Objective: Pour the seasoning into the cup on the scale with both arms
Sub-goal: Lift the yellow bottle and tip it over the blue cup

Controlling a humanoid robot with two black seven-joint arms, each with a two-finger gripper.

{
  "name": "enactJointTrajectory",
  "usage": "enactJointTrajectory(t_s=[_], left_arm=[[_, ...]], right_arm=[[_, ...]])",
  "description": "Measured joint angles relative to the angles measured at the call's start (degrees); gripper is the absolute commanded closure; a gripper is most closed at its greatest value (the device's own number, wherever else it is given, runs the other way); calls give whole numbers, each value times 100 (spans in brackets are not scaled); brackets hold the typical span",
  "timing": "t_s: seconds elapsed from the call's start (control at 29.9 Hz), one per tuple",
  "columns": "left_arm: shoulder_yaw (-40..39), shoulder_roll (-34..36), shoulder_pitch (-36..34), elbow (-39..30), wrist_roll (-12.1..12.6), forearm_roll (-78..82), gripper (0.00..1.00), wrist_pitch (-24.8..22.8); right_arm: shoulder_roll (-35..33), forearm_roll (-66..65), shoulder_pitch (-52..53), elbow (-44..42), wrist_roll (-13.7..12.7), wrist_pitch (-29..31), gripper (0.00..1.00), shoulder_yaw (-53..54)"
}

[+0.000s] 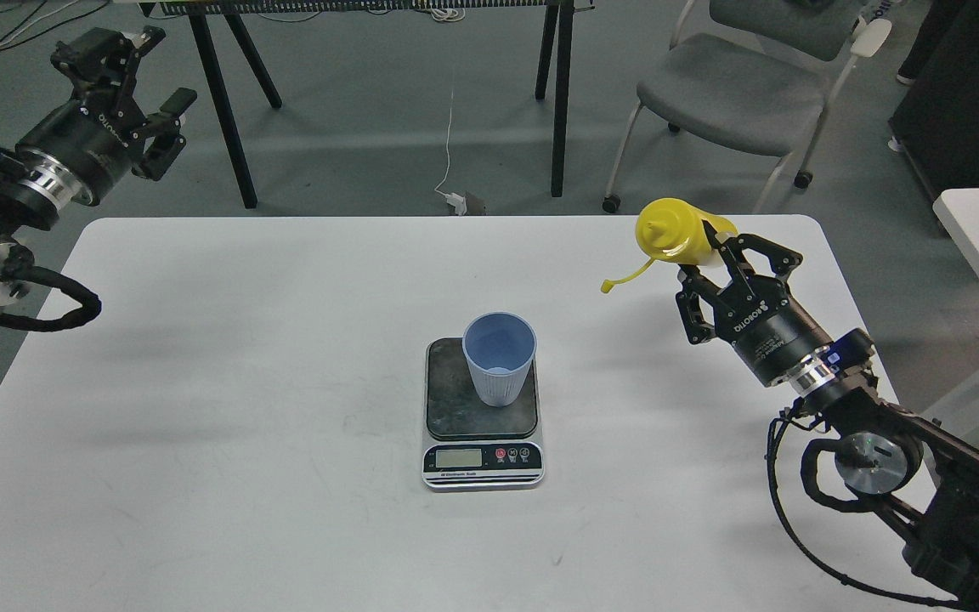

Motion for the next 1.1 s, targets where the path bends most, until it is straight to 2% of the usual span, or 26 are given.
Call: enactJointTrajectory(t_s=[0.27,0.43,0.57,0.84,1.1], left_arm=[[-12,-48,1,-2,0,-3,27,0],[-27,-69,7,-8,0,-8,27,0],[-31,-70,7,-11,0,-9,27,0],[-32,-61,-35,-19,0,-9,27,0],[-32,-74,-59,-18,0,-9,27,0]], right_arm=[[-539,-1026,2363,11,1,-1172,64,-2361],[-474,-1441,3492,32,1,-1589,64,-3676],[-168,-2076,4121,16,2,-1790,64,-4435],[419,-3325,4832,-215,2,-1873,64,-5222],[1036,-4267,5128,-637,2,-1873,64,-5337]])
